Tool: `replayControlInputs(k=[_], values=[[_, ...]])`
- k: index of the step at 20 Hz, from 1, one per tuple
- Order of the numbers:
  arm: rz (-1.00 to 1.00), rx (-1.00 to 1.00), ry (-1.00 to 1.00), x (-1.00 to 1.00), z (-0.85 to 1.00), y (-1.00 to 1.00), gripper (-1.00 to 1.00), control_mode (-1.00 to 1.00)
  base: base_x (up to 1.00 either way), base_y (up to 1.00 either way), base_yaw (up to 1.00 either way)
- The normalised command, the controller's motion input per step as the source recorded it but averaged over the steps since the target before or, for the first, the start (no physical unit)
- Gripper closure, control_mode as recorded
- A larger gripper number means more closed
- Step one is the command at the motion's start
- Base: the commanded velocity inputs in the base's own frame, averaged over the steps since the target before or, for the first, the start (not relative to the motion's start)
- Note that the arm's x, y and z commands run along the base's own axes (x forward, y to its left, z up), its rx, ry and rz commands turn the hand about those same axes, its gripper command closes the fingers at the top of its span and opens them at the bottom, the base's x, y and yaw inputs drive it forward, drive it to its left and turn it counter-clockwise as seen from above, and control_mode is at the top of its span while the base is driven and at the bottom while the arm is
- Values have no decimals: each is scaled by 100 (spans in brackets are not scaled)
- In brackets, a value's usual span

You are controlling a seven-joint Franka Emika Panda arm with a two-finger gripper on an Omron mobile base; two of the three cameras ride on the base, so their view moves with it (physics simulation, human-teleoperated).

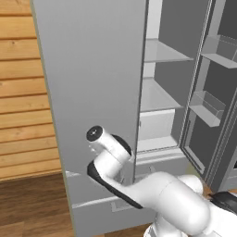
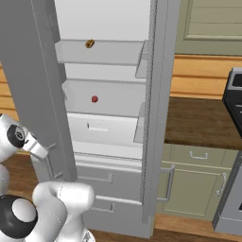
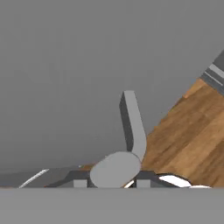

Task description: Take the strawberry from the fridge and place it on top of the pancake, located on the dining counter.

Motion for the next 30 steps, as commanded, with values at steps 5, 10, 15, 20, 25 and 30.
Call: replayControlInputs(k=[5,10,15,20,25,30], values=[[-16,-26,0,-53,0,63,100,-100,0,0,0],[-18,-21,0,-35,0,37,100,-100,0,0,0],[-10,-5,0,-26,0,13,-100,-100,0,0,0],[0,-6,-3,-5,15,0,-100,-100,0,0,0],[8,-4,3,-16,57,-11,-100,-100,0,0,0],[32,0,9,-55,48,-47,-100,-100,0,0,0]])
